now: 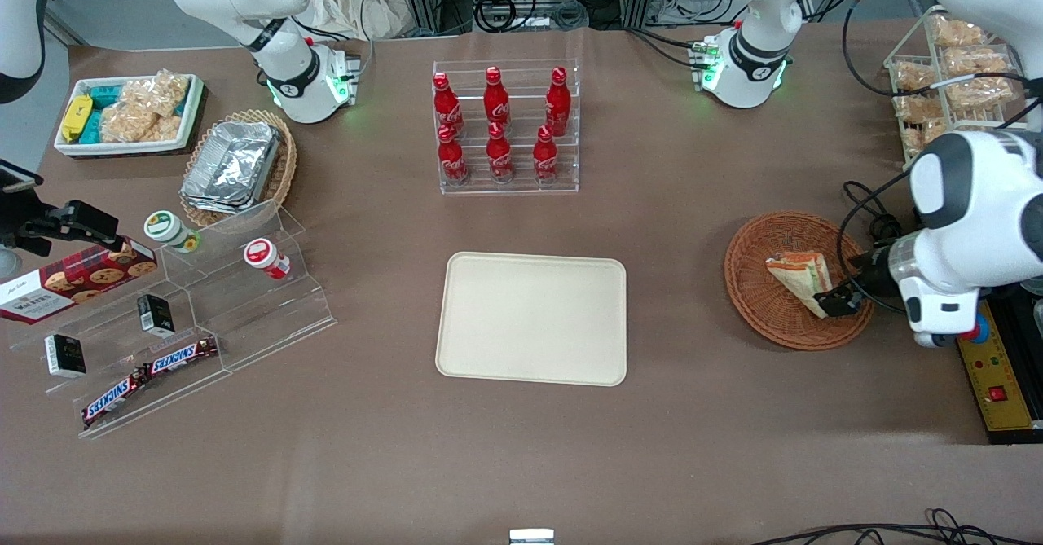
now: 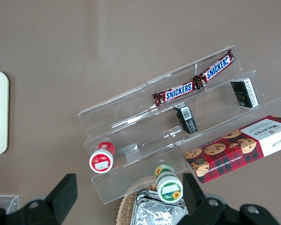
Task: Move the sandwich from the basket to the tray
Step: 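Lower the open left gripper over the wrapped sandwich in the basket, then close the left gripper on the sandwich and lift it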
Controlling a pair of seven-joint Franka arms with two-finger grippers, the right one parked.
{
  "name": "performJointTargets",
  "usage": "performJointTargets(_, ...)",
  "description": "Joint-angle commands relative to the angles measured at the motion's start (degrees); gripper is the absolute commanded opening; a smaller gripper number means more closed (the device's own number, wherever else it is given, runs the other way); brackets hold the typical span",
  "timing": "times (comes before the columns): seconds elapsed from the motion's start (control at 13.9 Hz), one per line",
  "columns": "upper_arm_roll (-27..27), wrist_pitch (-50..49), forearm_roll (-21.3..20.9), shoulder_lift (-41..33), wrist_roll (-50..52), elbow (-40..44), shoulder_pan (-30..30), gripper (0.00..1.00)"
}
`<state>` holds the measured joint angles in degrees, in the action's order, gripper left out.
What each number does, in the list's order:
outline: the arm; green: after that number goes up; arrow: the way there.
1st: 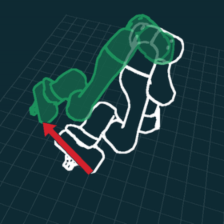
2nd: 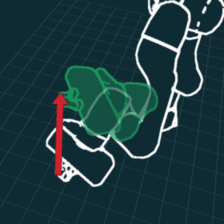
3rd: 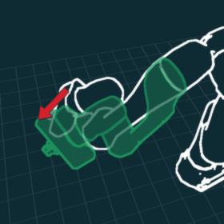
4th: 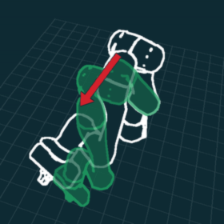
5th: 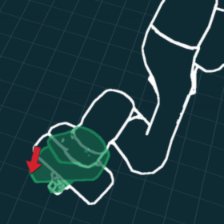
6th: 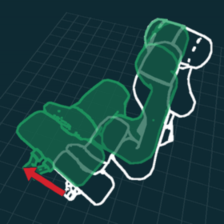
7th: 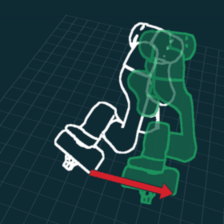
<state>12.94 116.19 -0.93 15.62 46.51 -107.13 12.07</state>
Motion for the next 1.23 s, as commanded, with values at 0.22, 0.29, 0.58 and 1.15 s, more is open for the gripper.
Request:
performJointTargets(0.22, -0.6, 7.0, -2.7, -3.0, 1.4, -10.9, 0.4, 0.89)
performJointTargets(0.29, -0.6, 7.0, -4.4, -3.0, 1.5, -11.4, 0.4, 0.89)
performJointTargets(0.58, -0.8, 8.2, -5.6, -2.4, 1.5, -13.0, 1.4, 0.88)
performJointTargets(1.15, -0.8, 18.2, -5.6, 0.5, 1.7, -17.5, 4.4, 0.78)
